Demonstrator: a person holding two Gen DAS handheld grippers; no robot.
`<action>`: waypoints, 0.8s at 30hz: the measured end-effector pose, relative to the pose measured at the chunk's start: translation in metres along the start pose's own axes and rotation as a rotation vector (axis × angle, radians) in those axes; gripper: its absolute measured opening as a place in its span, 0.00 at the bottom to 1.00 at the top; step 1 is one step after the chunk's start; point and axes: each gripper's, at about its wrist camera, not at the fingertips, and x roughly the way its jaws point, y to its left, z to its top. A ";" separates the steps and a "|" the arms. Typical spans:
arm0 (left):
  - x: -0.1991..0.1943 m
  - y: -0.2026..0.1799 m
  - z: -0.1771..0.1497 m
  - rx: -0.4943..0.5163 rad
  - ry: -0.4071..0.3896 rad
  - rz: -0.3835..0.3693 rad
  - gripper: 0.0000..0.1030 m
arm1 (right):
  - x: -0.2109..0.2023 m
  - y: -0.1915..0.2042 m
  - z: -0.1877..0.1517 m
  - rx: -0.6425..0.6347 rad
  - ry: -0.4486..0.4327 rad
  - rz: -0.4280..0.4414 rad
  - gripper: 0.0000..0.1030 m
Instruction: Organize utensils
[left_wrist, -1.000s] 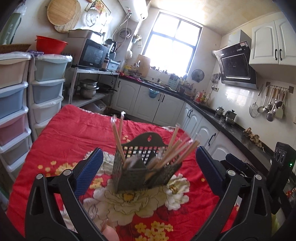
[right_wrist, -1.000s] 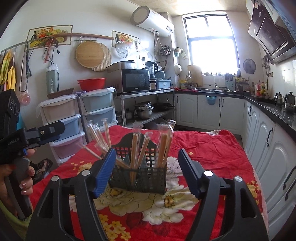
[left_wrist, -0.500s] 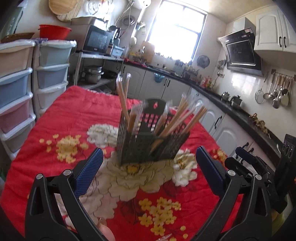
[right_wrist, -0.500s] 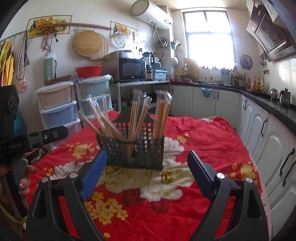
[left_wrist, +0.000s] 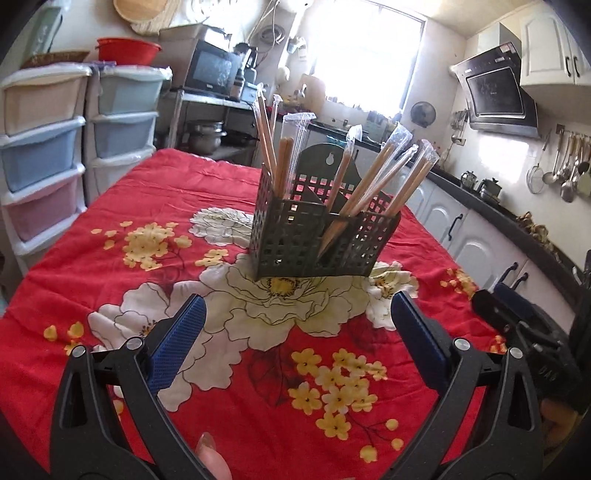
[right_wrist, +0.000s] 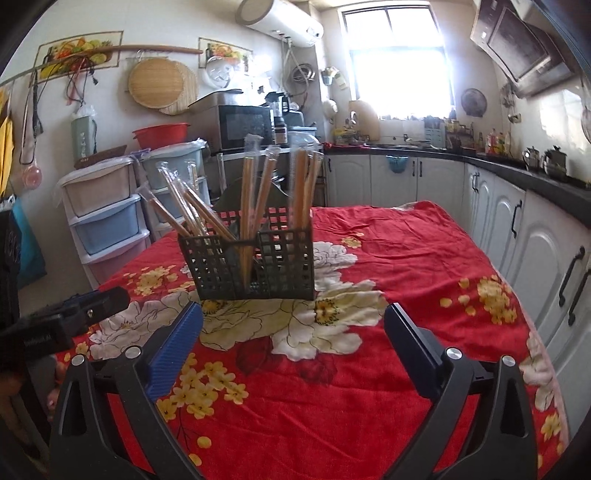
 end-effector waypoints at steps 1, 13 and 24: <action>0.000 -0.002 -0.002 0.010 -0.006 0.008 0.90 | -0.001 -0.001 -0.002 0.007 -0.002 -0.004 0.94; -0.001 -0.010 -0.013 0.037 -0.059 0.064 0.90 | -0.008 -0.005 -0.022 0.014 -0.045 -0.051 0.94; -0.016 -0.014 -0.015 0.059 -0.174 0.072 0.90 | -0.038 0.002 -0.022 -0.018 -0.250 -0.056 0.94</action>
